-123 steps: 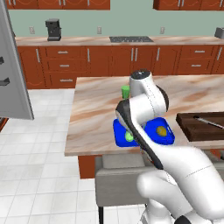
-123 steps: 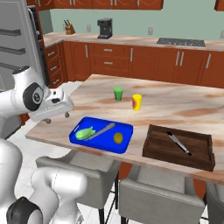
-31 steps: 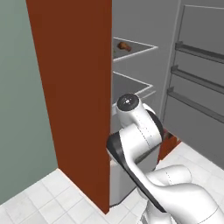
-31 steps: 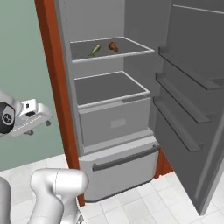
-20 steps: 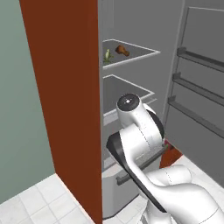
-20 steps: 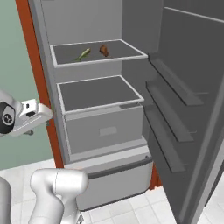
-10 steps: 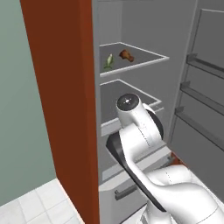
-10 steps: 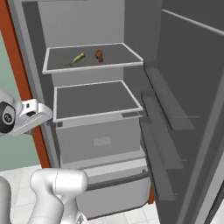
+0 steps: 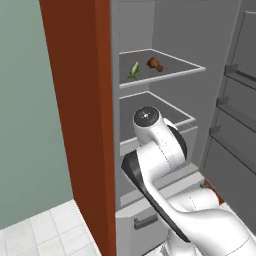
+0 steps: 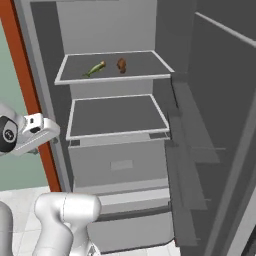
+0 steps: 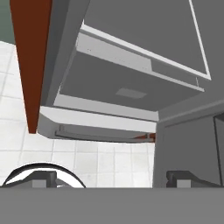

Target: Gather the lemon and corn from the fridge and place them on a tray on the dining counter. Then gather the chicken drumstick and fish from the fridge and place them on the other tray.

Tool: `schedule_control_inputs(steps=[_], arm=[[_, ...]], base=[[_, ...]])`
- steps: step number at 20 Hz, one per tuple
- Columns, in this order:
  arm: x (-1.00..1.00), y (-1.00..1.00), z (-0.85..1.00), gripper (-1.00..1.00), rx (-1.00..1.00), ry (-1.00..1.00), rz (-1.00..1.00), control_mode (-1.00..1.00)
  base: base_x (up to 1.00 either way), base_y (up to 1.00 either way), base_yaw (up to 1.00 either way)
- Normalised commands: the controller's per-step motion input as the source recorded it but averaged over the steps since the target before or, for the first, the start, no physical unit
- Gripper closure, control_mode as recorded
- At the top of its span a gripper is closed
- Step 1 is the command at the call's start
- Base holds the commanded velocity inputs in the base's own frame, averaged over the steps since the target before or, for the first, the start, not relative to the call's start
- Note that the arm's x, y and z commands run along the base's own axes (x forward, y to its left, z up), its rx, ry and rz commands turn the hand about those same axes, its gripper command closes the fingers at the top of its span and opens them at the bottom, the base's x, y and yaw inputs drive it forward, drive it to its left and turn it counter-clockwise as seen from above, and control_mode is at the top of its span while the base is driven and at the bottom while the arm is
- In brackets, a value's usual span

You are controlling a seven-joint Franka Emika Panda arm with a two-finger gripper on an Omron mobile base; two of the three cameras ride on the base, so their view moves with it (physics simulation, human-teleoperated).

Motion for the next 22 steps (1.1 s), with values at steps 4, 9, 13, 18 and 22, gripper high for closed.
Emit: schedule_control_inputs(steps=[4, 9, 13, 18, 22], arm=[[0.00, 0.00, 0.00, -1.00, 0.00, 0.00, 0.00, 1.00], [0.00, 0.00, 0.00, -1.00, 0.00, 0.00, 0.00, 1.00], [0.00, 0.00, 0.00, -1.00, 0.00, 0.00, 0.00, 1.00], [0.00, 0.00, 0.00, -1.00, 0.00, 0.00, 0.00, 1.00], [0.00, 0.00, 0.00, -1.00, 0.00, 0.00, 0.00, 1.00]], base=[[0.32, -0.30, 0.21], [0.47, -0.20, 0.18], [0.48, -0.33, 0.12], [0.29, -0.39, 0.13], [0.34, -0.12, 0.07]])
